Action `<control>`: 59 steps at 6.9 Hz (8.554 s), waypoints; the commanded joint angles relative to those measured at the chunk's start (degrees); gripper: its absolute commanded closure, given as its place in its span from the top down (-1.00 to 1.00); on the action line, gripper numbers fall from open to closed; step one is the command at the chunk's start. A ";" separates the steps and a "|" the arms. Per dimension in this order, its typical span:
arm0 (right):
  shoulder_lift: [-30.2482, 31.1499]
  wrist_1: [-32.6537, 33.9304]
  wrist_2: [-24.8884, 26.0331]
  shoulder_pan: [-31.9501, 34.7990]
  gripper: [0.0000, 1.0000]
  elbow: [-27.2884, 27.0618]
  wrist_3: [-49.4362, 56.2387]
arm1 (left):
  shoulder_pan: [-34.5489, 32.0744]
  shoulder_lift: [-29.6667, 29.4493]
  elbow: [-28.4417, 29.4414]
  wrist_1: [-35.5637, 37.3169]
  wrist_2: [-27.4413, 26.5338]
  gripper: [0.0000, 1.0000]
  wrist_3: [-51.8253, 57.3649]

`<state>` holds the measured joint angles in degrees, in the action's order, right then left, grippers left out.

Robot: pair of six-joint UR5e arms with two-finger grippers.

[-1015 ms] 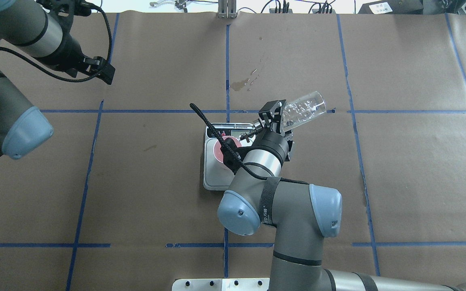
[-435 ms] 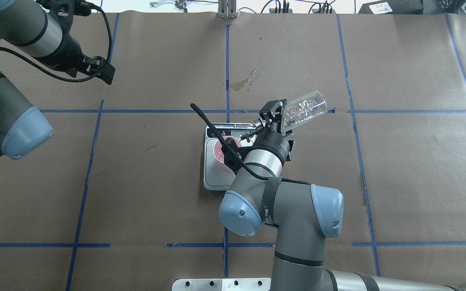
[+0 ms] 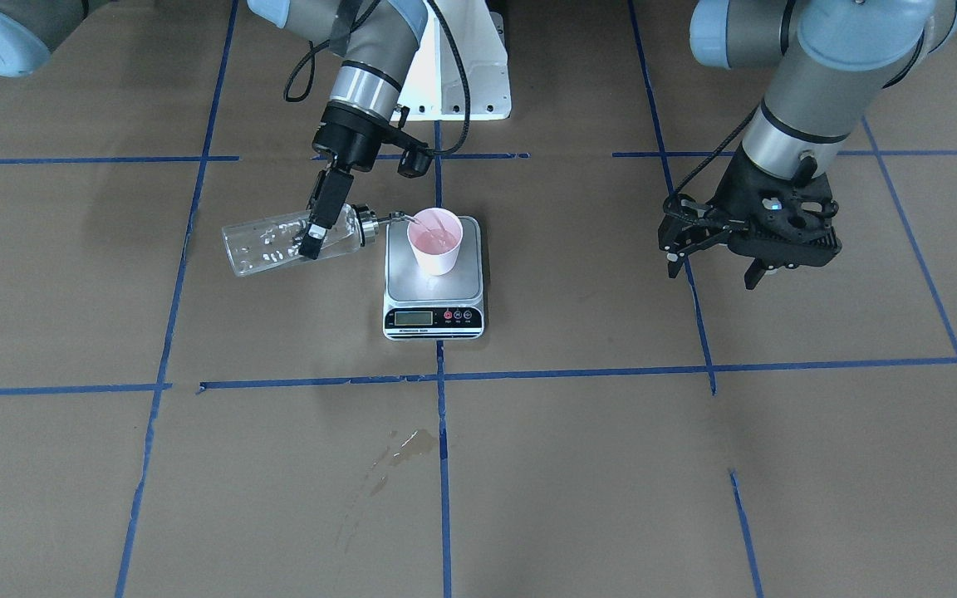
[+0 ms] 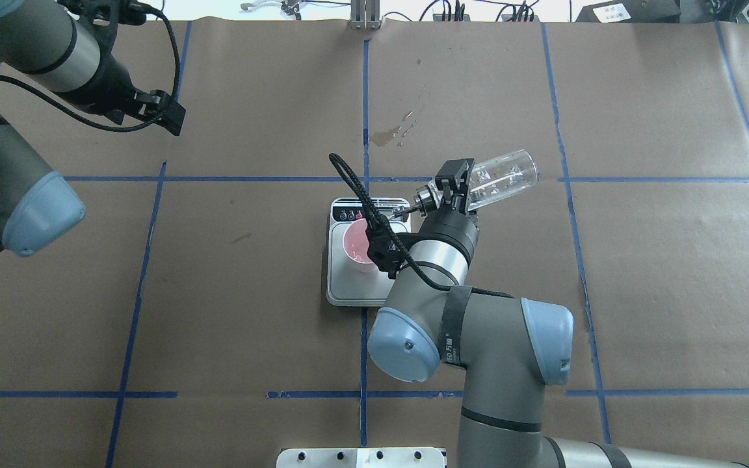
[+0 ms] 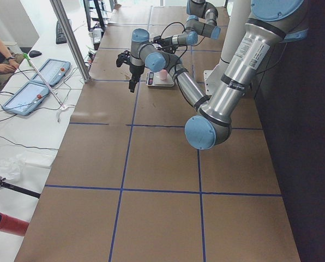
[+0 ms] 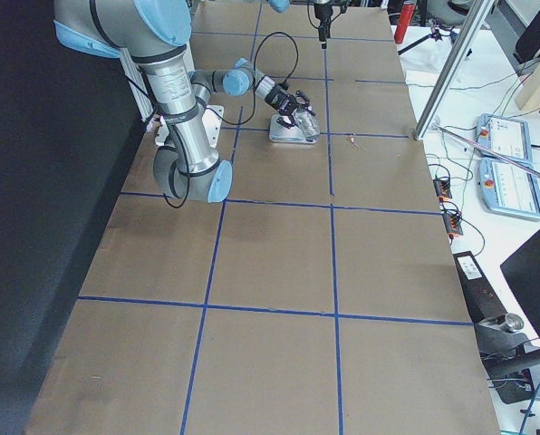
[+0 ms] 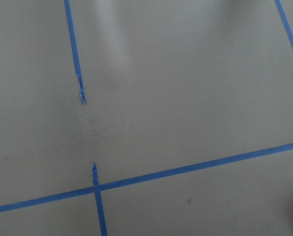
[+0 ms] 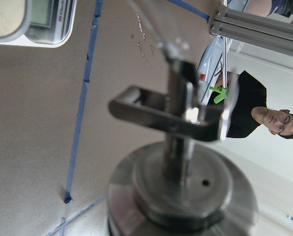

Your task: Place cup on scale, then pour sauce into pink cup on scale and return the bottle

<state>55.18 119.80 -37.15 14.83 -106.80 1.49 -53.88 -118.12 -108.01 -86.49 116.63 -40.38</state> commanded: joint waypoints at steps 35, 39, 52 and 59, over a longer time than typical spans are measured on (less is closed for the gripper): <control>36.23 -61.97 -5.39 0.73 1.00 -1.21 -83.49 | -0.44 -0.18 -2.02 0.26 -0.09 0.88 -2.51; 45.26 -62.06 -4.95 -3.75 1.00 -10.07 -83.58 | -1.40 -0.36 -2.02 0.35 -0.09 0.88 -2.25; 63.92 -77.09 -70.91 40.24 1.00 -8.27 -33.95 | -29.00 16.77 10.64 -4.66 15.20 0.99 43.37; 42.32 -14.58 -91.35 77.98 1.00 -4.57 26.35 | -36.18 25.13 10.72 1.80 15.20 0.99 43.45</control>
<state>100.94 95.37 -128.39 91.63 -112.75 22.65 -86.51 -93.48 -97.64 -88.81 131.63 2.68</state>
